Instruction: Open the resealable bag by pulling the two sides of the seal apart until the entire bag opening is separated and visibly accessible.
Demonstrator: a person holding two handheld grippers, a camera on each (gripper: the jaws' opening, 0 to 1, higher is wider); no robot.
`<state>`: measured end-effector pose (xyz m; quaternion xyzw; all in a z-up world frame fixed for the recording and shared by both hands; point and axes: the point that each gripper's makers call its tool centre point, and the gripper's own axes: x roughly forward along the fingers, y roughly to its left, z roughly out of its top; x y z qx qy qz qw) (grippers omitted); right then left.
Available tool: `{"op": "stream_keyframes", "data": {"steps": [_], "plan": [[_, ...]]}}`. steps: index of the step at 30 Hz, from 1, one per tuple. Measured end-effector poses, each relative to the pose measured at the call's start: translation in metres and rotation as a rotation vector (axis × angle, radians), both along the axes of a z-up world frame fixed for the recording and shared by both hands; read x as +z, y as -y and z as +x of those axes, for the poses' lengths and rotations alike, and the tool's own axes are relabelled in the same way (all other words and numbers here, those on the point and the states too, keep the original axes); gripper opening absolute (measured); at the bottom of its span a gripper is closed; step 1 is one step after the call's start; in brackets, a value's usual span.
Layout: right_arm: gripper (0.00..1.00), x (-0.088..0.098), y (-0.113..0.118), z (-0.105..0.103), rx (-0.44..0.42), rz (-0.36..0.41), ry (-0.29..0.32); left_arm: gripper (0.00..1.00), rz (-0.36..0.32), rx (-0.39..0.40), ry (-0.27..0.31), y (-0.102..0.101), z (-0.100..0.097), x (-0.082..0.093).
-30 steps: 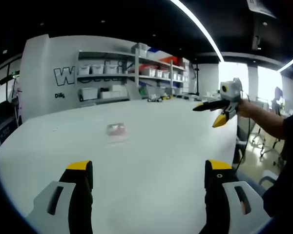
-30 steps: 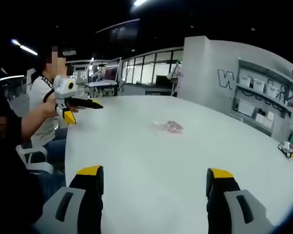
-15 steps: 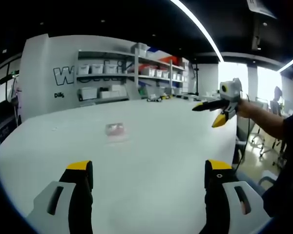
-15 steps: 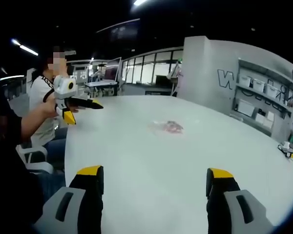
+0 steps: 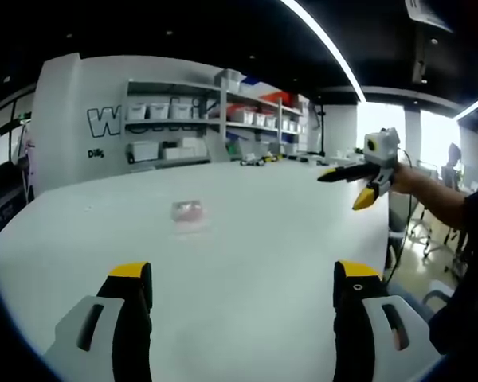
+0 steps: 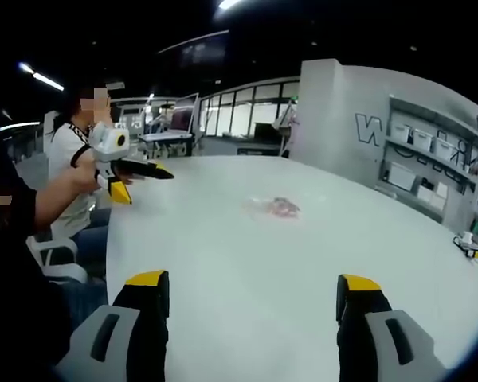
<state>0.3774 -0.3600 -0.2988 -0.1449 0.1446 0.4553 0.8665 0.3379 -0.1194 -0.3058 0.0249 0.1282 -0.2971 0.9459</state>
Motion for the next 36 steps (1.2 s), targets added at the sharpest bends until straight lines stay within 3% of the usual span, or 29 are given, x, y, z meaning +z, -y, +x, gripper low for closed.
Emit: {"op": "stream_keyframes", "data": {"steps": [14,36], "plan": [[0.87,-0.003,-0.002,0.001,0.002,-0.004,-0.002,0.92,0.001,-0.008,0.004,0.006,0.005,0.003],[0.84,-0.002,-0.030,0.018,0.023,0.011,0.000,0.92,0.003,-0.015,0.002,0.007,0.007,0.001]]}}
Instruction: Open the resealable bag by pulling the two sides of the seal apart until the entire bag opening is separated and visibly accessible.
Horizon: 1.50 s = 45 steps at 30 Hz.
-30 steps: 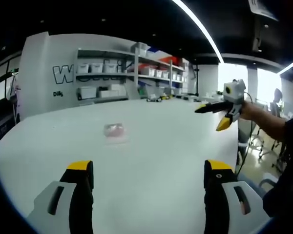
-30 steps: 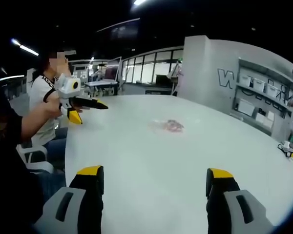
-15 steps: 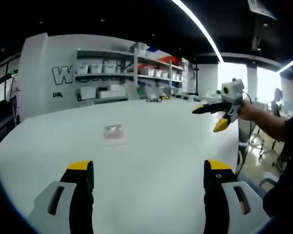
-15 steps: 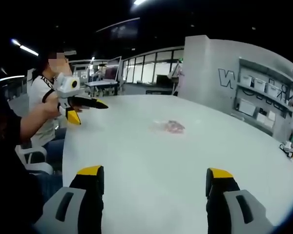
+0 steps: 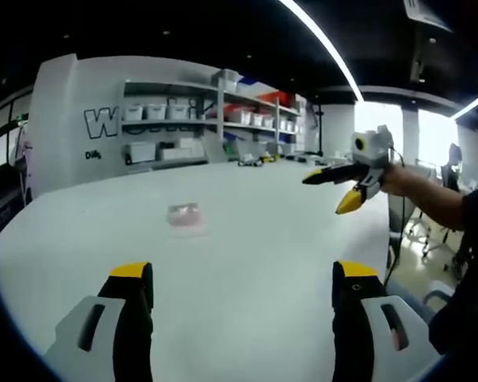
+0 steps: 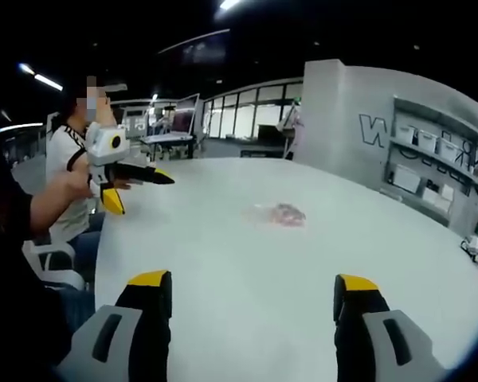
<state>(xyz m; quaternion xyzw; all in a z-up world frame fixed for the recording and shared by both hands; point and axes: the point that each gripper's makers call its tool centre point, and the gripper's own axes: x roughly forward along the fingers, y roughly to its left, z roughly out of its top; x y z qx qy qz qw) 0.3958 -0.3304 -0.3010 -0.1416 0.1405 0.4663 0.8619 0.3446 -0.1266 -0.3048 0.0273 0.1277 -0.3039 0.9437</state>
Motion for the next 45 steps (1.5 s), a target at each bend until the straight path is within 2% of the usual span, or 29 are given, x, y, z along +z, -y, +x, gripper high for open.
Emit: {"op": "stream_keyframes", "data": {"steps": [45], "plan": [[0.83,-0.009,-0.011,0.015,0.015,0.008,-0.021,0.91,0.013,-0.011,-0.018,0.006,0.014,-0.007]]}}
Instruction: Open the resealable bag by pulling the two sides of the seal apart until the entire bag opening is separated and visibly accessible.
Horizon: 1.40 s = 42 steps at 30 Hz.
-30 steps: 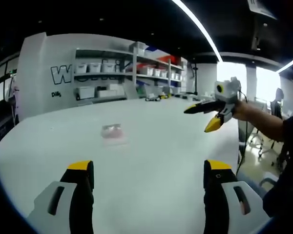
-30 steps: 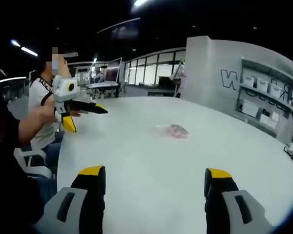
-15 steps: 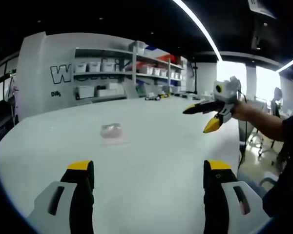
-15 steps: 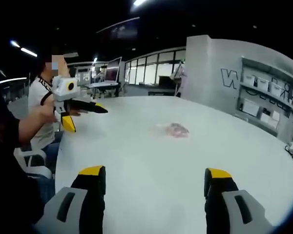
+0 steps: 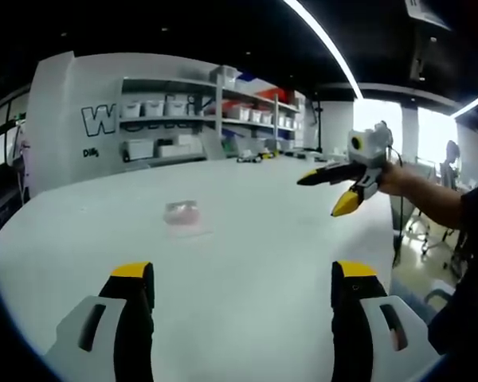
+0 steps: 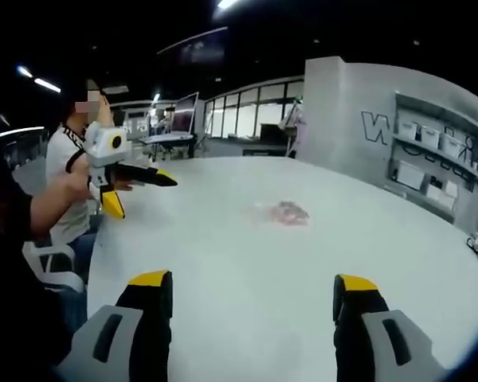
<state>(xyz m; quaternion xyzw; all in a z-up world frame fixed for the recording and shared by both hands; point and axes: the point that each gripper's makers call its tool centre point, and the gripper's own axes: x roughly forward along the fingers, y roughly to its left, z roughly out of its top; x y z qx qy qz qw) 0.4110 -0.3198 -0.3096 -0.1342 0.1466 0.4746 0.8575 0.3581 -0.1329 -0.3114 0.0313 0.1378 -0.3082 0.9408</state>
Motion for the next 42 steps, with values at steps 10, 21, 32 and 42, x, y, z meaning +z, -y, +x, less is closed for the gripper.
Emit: {"op": "stream_keyframes", "data": {"steps": [10,21,32,42], "plan": [[0.82,0.001,-0.005,0.006,0.006,0.004,0.002,0.91,-0.009,0.000,0.003,0.001,0.008,0.002],[0.83,-0.002,-0.011,0.007,0.017,0.012,-0.010,0.91,-0.008,-0.007,0.002,0.004,0.012,0.000],[0.82,-0.003,-0.015,0.012,0.023,0.011,-0.010,0.91,-0.004,-0.003,-0.003,0.001,0.017,-0.002],[0.82,-0.004,-0.017,0.019,0.027,0.014,-0.015,0.91,-0.005,-0.006,-0.006,0.002,0.022,-0.003]]}}
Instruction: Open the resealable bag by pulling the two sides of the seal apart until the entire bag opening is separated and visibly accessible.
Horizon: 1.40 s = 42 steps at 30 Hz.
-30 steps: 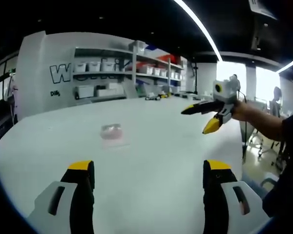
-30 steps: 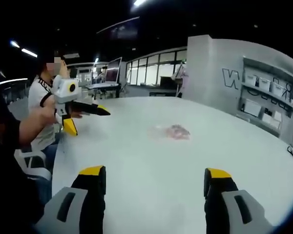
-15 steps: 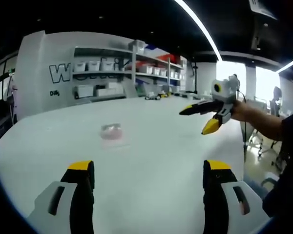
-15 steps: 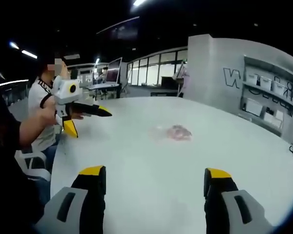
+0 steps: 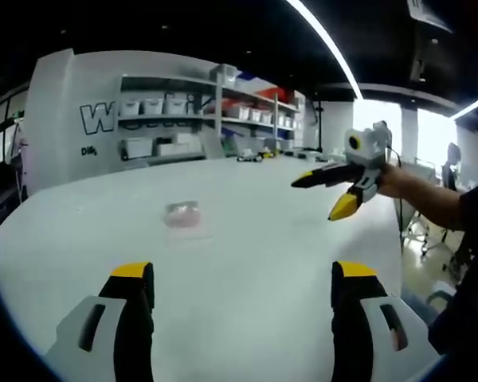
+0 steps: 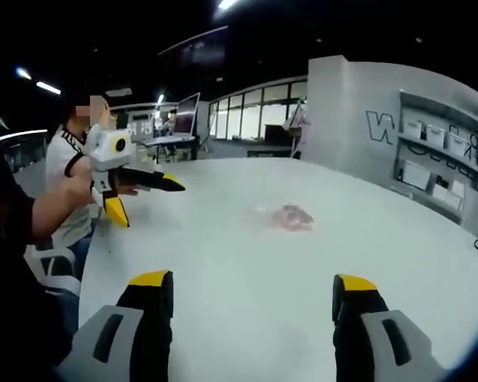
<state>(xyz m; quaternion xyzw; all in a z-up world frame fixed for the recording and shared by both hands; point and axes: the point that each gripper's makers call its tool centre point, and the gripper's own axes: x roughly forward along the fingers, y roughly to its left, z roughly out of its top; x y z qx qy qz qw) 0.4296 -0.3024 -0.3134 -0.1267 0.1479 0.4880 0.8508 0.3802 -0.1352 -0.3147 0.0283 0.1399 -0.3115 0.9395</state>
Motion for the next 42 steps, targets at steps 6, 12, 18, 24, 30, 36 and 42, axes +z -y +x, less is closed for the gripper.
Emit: {"op": "stream_keyframes", "data": {"steps": [6,12,18,24,30,36,42], "plan": [[0.82,-0.003,0.000,0.004,0.002,-0.003,-0.003,0.91,0.003,-0.003,-0.004,0.001,0.002,-0.002],[0.81,-0.004,-0.002,0.005,0.005,-0.002,-0.005,0.91,0.005,-0.002,-0.002,0.001,0.005,-0.001],[0.81,-0.005,-0.003,0.009,0.005,-0.005,-0.008,0.91,0.004,-0.004,-0.006,0.002,0.008,-0.003],[0.81,-0.009,-0.004,0.006,0.008,-0.012,-0.013,0.91,0.006,-0.006,-0.012,0.003,0.009,-0.006],[0.80,-0.008,-0.005,0.012,0.010,-0.007,-0.014,0.91,0.006,-0.005,-0.008,0.002,0.012,-0.004],[0.80,-0.010,-0.006,0.015,0.011,-0.007,-0.017,0.91,0.007,-0.009,-0.011,0.004,0.016,-0.005],[0.80,-0.011,-0.007,0.018,0.012,-0.006,-0.021,0.91,0.005,-0.011,-0.015,0.005,0.019,-0.006]]}}
